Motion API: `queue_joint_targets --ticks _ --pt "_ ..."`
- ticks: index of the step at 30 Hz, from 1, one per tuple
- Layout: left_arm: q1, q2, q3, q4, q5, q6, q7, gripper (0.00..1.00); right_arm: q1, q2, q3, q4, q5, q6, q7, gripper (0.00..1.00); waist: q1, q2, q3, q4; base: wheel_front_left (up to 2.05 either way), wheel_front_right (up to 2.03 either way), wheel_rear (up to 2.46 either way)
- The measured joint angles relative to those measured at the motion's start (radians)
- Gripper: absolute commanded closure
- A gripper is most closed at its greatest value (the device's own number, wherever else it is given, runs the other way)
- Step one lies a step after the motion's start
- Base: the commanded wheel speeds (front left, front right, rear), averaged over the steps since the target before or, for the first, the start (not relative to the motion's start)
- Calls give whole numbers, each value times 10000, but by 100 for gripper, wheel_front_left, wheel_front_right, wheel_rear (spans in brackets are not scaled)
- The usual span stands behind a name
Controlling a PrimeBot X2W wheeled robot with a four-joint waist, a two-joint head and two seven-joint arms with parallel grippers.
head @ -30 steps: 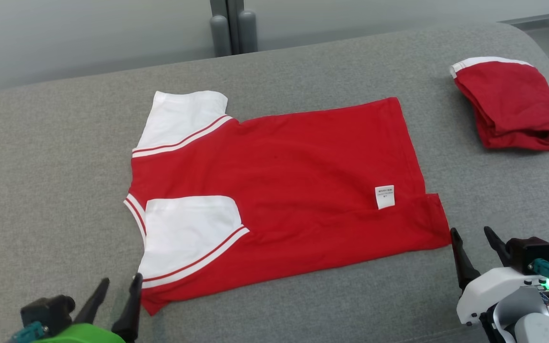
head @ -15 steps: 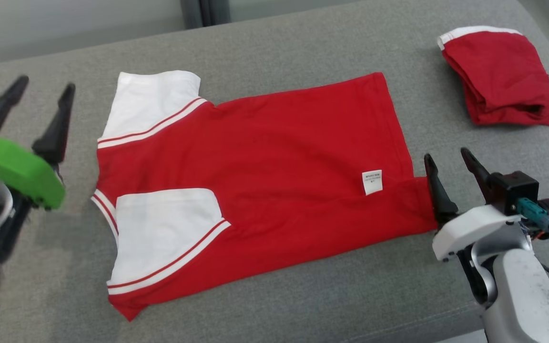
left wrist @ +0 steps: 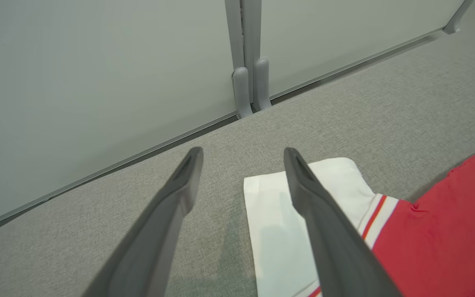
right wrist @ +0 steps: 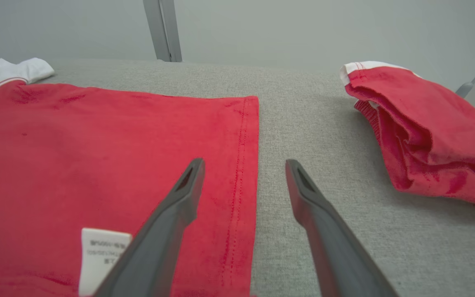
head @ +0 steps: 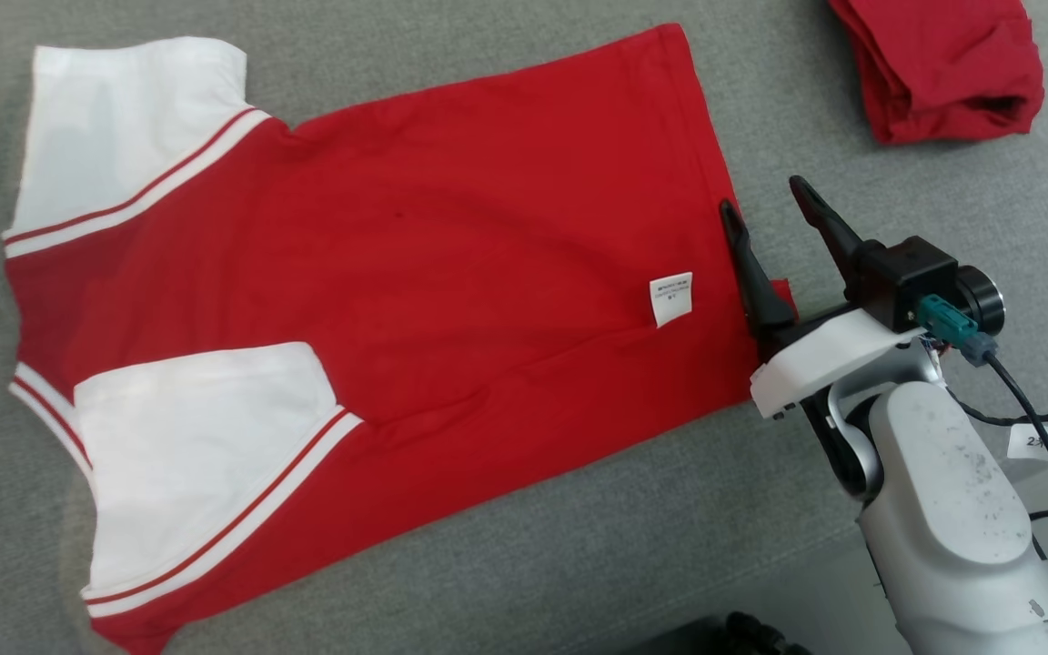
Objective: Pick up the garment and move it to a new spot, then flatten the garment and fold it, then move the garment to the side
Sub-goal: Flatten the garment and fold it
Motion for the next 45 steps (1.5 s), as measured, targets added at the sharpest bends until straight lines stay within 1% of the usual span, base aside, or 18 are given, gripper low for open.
queue_joint_targets --ticks 9,18,19,20,21,22,23,28,34,37,41,45 --pt "-193 451 -349 665 -533 -15 527 0 -583 15 337 497 174 0 -462 0 0 0 1160 -782 0 0 0" --pt "-231 815 -167 729 -830 90 1009 0 -929 27 520 688 326 0 -675 0 0 0 1641 -1247 0 0 0" --pt "-234 844 -165 698 -882 92 1068 12 -955 27 527 692 326 0 -686 0 0 0 1658 -1266 0 0 0" --pt "-234 878 -171 648 -924 92 1152 33 -974 29 535 696 324 0 -704 0 0 0 1672 -1284 0 0 0" --pt "-234 892 -178 594 -972 92 1212 59 -985 31 529 694 324 0 -713 0 0 0 1677 -1289 0 0 0" --pt "-233 895 -186 546 -976 92 1227 69 -1002 31 518 694 320 0 -713 0 0 0 1676 -1286 0 0 0" --pt "-233 895 -199 483 -976 111 1237 100 -1052 33 499 692 286 0 -719 0 0 0 1674 -1278 0 0 0" --pt "-234 830 -249 261 -941 219 1085 100 -1580 -107 537 629 75 0 -579 0 0 0 1637 -1172 0 0 0" --pt "-435 558 -341 15 -780 217 537 100 -2948 -736 949 802 96 0 48 0 0 0 1582 -865 0 0 0" --pt "-540 391 -441 -196 -756 194 238 100 -3709 -1018 1174 1220 370 0 470 0 0 0 1570 -655 0 0 0" --pt "-550 234 -545 -531 -757 119 -130 100 -4621 -1415 1611 2071 696 0 1045 0 0 0 1584 -307 0 0 0" --pt "-551 174 -675 -882 -761 75 -458 100 -5310 -1615 2362 2924 1515 0 1705 0 0 0 1636 62 0 0 0"
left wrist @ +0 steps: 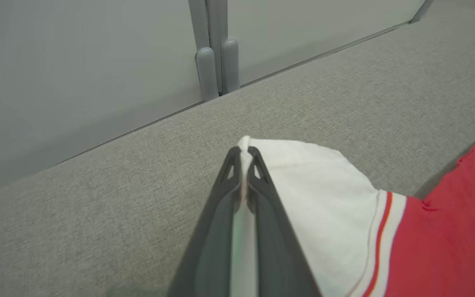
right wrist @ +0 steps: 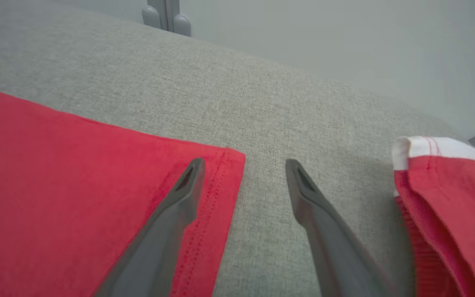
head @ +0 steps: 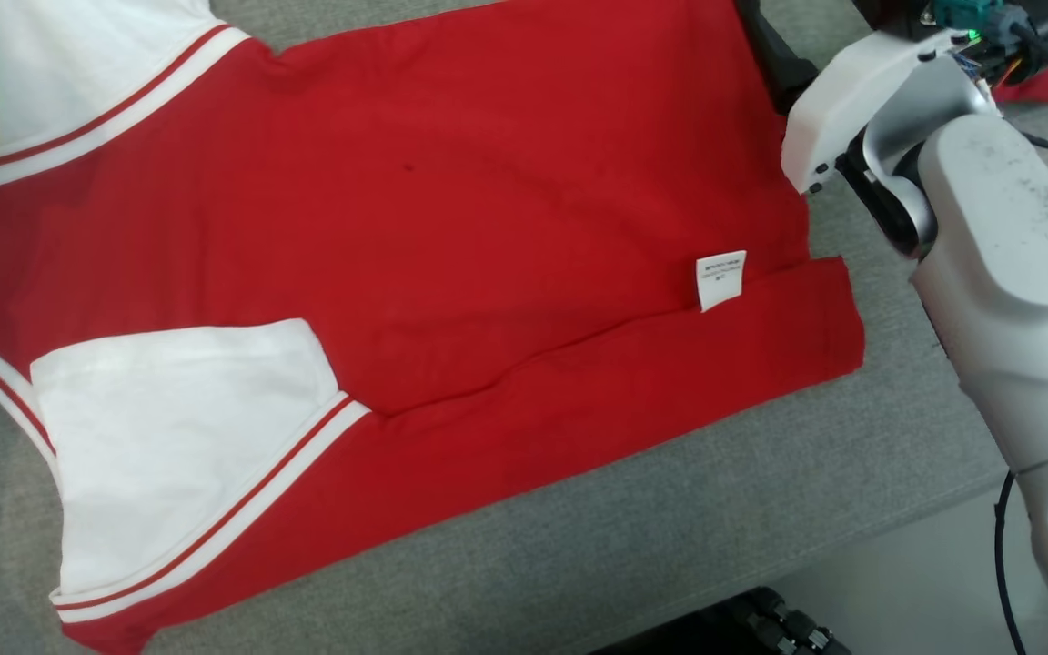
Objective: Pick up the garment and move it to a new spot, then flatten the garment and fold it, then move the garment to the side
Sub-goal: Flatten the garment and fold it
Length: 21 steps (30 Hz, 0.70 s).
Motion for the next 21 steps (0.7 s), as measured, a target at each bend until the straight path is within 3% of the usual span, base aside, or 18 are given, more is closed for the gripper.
queue_joint_targets --ticks 10,11,12,13,14,15,21 --pt "41 -146 -251 -527 -38 -38 -548 100 -1297 -642 1244 1507 1599 0 963 0 0 0 261 682 0 0 0" --pt "53 -155 -282 -529 -40 -40 -600 100 -1362 -690 1411 1559 1806 -4 1072 12 0 0 269 726 0 0 0" --pt "63 -157 -307 -537 -42 -44 -619 100 -1405 -754 1538 1590 1925 -6 1106 34 0 0 270 757 0 0 0" --pt "69 -157 -337 -537 -50 -46 -652 100 -1450 -819 1685 1622 2059 -6 1141 67 0 0 263 784 0 0 0" --pt "70 -157 -370 -539 -75 -46 -685 100 -1482 -853 1827 1651 2199 -6 1187 67 0 0 242 799 0 0 0" --pt "69 -159 -393 -545 -96 -48 -709 100 -1516 -878 1933 1668 2299 -6 1195 100 0 0 222 807 0 0 0" --pt "11 -171 -587 -462 -115 -75 -1053 100 -1726 -1035 2420 2096 2487 2 468 100 0 0 -33 862 0 0 0"
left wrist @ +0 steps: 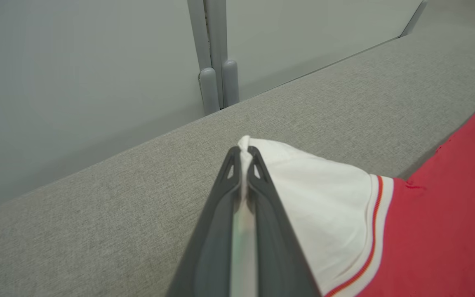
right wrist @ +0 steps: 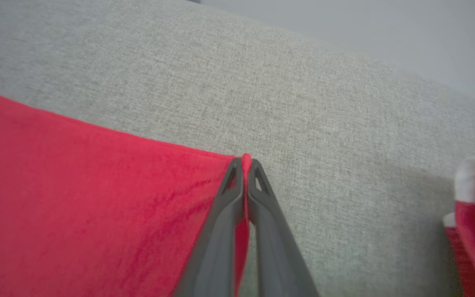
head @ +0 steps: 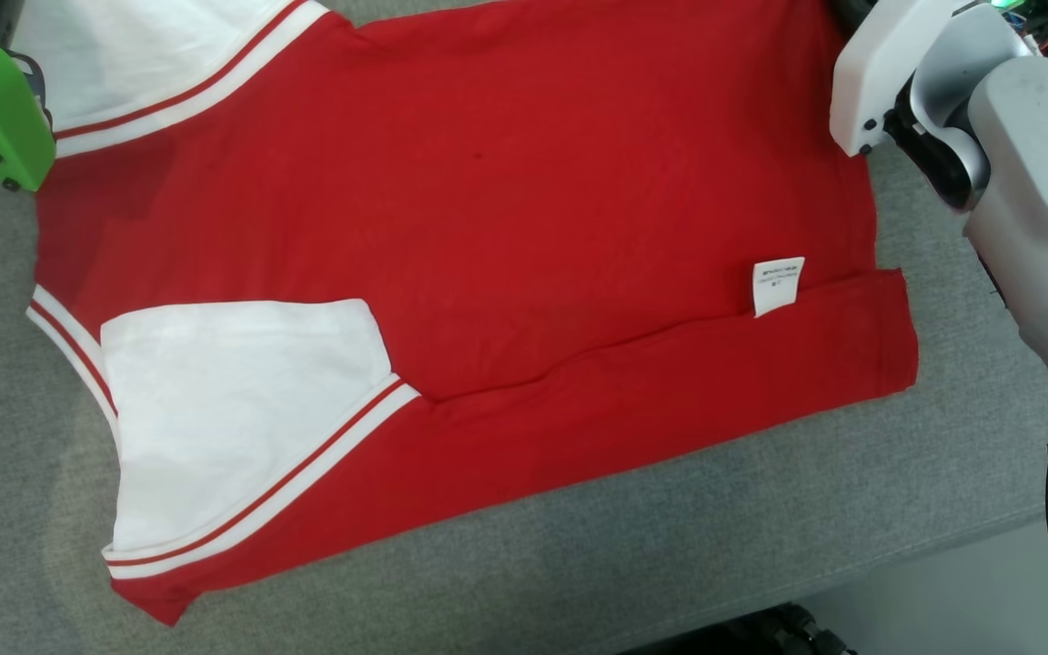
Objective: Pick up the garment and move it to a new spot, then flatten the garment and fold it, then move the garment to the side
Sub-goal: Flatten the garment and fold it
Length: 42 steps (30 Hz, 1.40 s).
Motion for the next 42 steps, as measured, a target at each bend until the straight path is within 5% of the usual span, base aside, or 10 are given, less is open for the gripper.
queue_joint_targets --ticks 10,20,34,36,38,39,41,42 --pt "365 -94 -311 157 -192 -15 -880 100 -171 -67 403 606 -353 0 -1787 100 0 0 -748 142 0 0 0" --pt "3708 -29 -399 -991 -744 364 -2324 100 2266 -368 575 -272 -182 -2 -2938 100 0 0 -2001 380 0 0 0" --pt "7159 -454 -593 -1628 -1354 1145 -3731 100 5401 -617 -1319 -1730 -976 -2 -3066 100 0 0 -3307 763 0 0 0" --pt "7287 -571 -631 -1442 -1406 1147 -3864 100 5636 -508 -1513 -1812 -1229 -2 -3064 88 0 0 -3371 788 0 0 0" --pt "7436 -669 -686 -1258 -1421 1143 -4010 100 5873 -405 -1687 -1873 -1429 -2 -3060 51 0 0 -3438 794 0 0 0" --pt "7498 -708 -725 -1120 -1415 1124 -4098 100 6009 -341 -1816 -1896 -1526 -2 -3058 4 0 0 -3481 793 0 0 0" --pt "7597 -769 -780 -911 -1325 1112 -4334 54 6270 -217 -2073 -1971 -1655 -2 -3058 0 0 0 -3570 791 0 0 0" --pt "7639 -813 -838 -786 -1252 1108 -4439 11 6428 -142 -2203 -2019 -1739 -2 -3058 0 0 0 -3626 790 0 0 0"
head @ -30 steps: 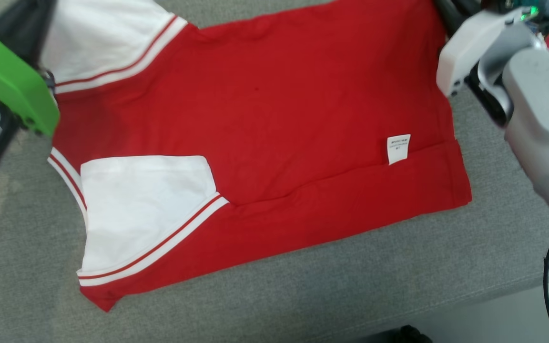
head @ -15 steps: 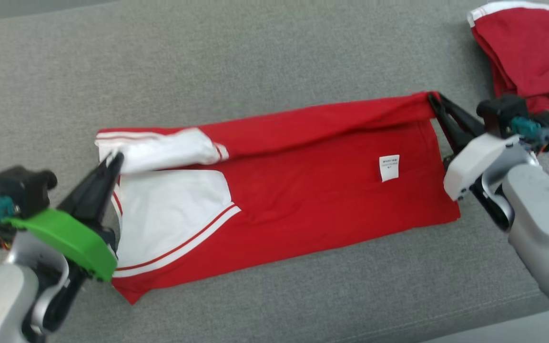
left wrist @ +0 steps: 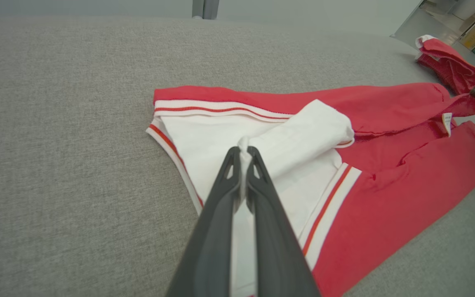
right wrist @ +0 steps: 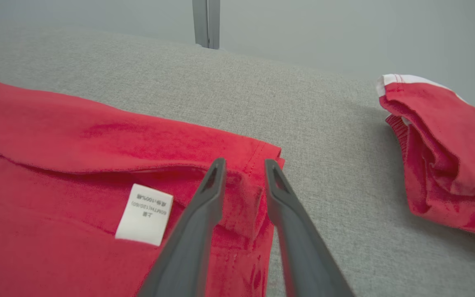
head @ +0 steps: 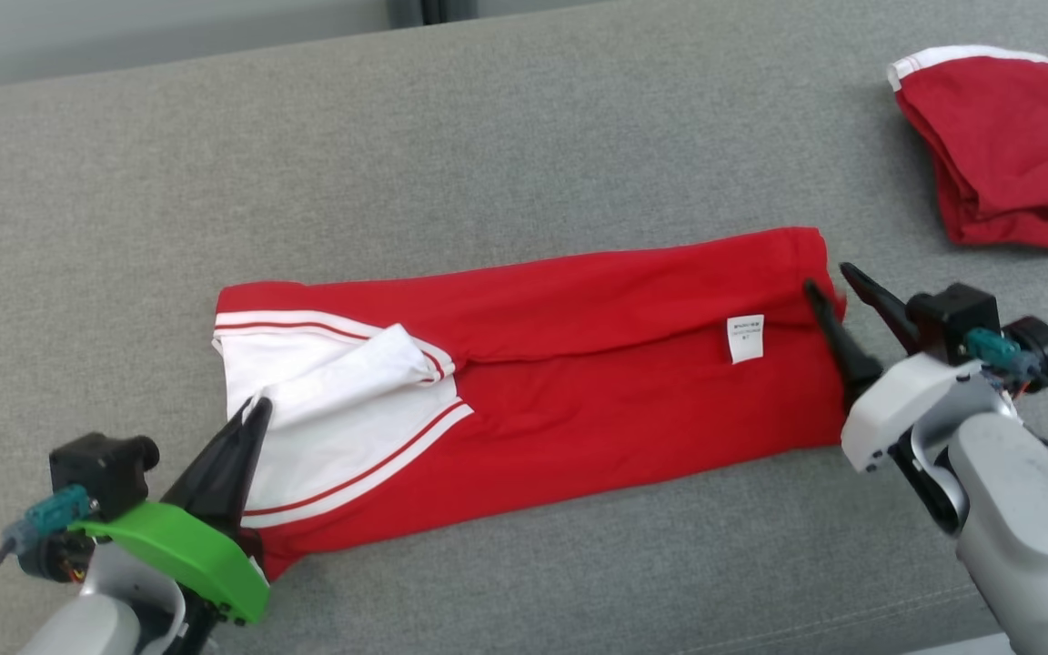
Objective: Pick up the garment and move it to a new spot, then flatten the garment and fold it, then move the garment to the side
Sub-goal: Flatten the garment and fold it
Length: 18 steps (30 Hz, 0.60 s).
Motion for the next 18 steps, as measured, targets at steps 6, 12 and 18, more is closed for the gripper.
queue_joint_targets --ticks 6,12,18 --pt "400 -539 -2 558 25 36 -895 0 1095 247 -989 -282 -257 0 -4 0 0 0 -430 13 0 0 0" --pt "791 -963 305 800 148 165 -1565 0 1890 518 -2027 -660 -690 0 61 0 0 0 -953 53 0 0 0" --pt "1005 -1434 688 871 408 244 -1726 0 2014 1022 -2855 -951 -1122 0 301 0 -1 0 -1262 205 0 0 0"
